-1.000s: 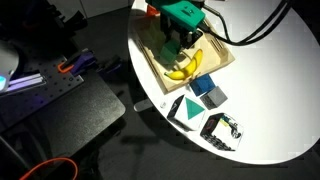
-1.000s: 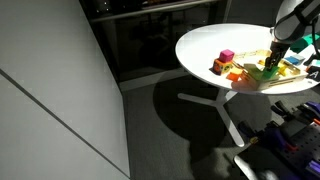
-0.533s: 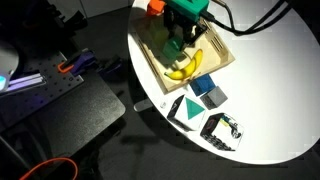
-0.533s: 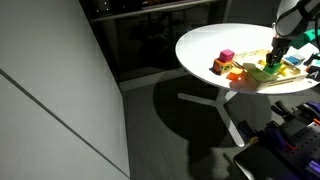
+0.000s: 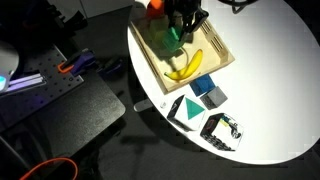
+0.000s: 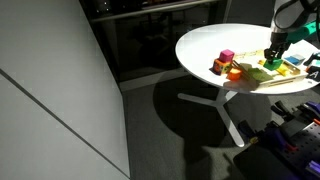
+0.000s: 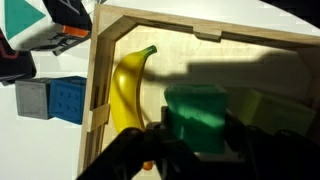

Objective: Put the banana on the tray then stack the green blocks

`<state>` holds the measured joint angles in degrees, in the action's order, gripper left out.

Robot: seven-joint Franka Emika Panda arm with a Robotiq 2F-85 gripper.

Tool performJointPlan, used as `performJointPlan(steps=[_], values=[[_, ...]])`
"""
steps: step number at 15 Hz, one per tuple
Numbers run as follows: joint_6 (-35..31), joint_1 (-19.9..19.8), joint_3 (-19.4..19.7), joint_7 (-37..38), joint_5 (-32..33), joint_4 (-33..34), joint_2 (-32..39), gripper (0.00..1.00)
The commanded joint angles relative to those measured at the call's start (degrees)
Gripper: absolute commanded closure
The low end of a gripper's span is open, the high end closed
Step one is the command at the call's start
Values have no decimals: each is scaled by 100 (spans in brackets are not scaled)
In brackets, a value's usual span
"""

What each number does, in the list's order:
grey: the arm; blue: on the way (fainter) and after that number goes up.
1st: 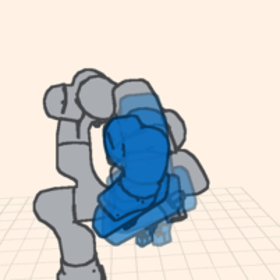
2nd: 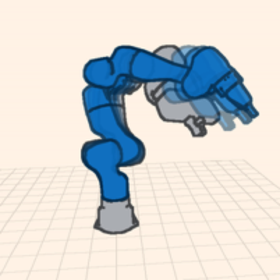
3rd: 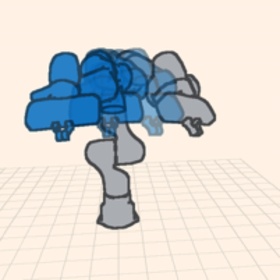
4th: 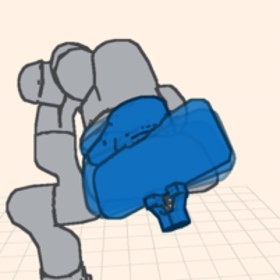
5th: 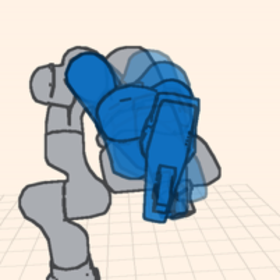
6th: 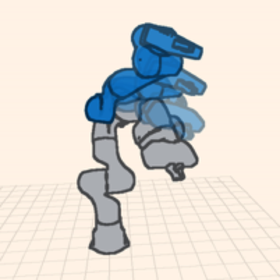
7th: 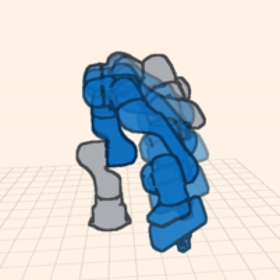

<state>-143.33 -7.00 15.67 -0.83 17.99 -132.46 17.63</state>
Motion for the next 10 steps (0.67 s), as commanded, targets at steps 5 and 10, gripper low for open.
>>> performJointPlan(steps=[5,10], values=[[327,226,-72,720,165,312,-88,73],[490,299,-222,782,67,514,-56,73]])
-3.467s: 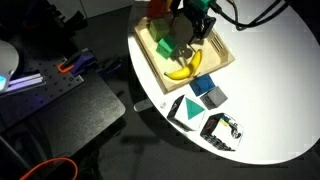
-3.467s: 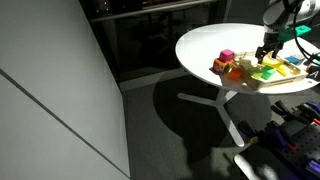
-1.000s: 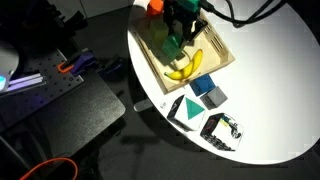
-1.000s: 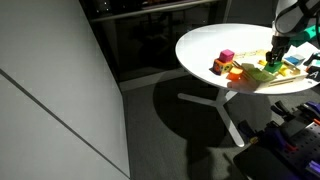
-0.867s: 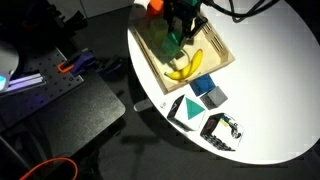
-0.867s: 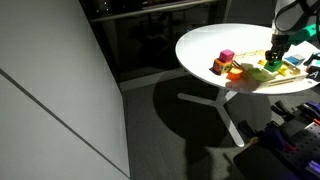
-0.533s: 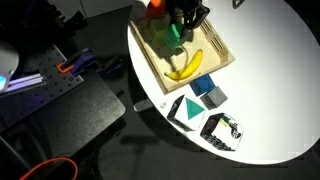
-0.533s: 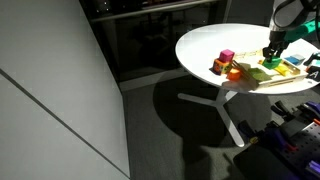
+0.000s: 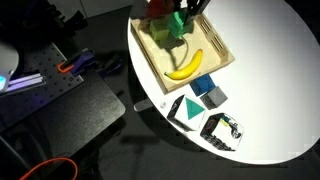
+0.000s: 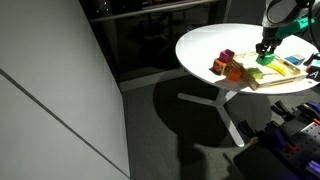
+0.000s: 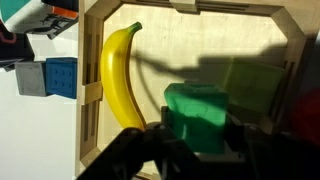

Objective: Put the banana on the tray then stack the green blocks

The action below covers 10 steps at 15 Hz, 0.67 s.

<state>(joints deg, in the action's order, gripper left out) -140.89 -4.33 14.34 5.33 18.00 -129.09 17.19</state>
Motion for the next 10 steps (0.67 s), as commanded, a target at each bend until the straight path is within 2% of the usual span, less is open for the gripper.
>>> performJointPlan(steps=[1,10], values=[[286,32,-128,149,38,212,-2,73],[592,60,-413,158,-71,312,85,73]])
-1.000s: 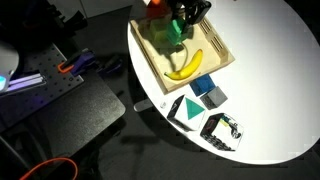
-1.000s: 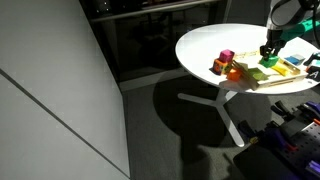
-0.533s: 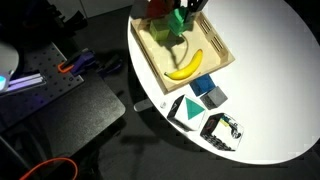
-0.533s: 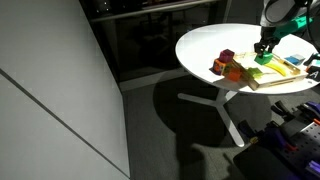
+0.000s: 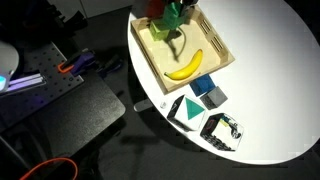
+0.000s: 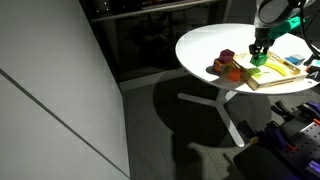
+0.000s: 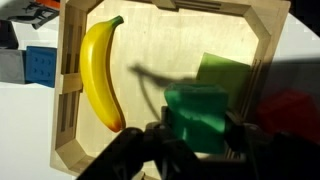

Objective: Put the banana on the tray then stack the green blocks

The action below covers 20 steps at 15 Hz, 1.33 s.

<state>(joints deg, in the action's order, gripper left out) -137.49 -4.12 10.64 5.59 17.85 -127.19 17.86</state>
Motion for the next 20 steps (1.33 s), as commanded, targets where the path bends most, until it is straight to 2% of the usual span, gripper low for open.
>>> performJointPlan(steps=[1,8,16,17,18,20], values=[[312,44,-61,147,-70,127,22,73],[509,62,-159,219,-90,191,153,73],[391,87,-220,161,-62,257,352,73],[385,86,-226,145,-68,248,335,23],[384,84,-229,132,-72,241,322,22],[366,70,-235,97,-78,198,279,8]])
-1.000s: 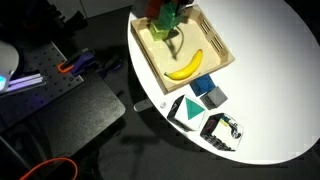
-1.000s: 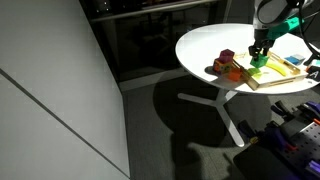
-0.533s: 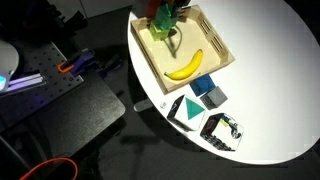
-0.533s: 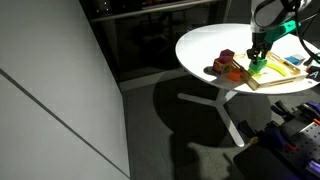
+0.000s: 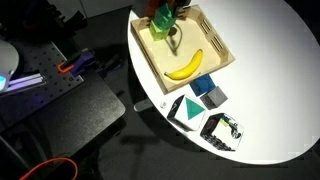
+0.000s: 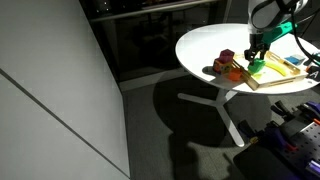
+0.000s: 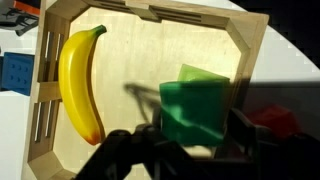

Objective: Put the banana on the tray then stack the green blocks

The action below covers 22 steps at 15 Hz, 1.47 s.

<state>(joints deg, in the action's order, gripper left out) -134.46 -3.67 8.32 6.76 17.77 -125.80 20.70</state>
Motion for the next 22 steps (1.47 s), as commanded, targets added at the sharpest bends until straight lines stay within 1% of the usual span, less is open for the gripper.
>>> performJointPlan(steps=[1,8,16,19,22], values=[[59,20,-2,-30,-70,33,-33,1],[-18,-60,-20,-176,-170,-126,-277,0],[-575,-296,-17,-718,-467,-407,-689,0],[-520,-393,-23,-1069,-496,-590,-905,0],[-163,-453,-30,-1424,-549,-720,-1114,0]])
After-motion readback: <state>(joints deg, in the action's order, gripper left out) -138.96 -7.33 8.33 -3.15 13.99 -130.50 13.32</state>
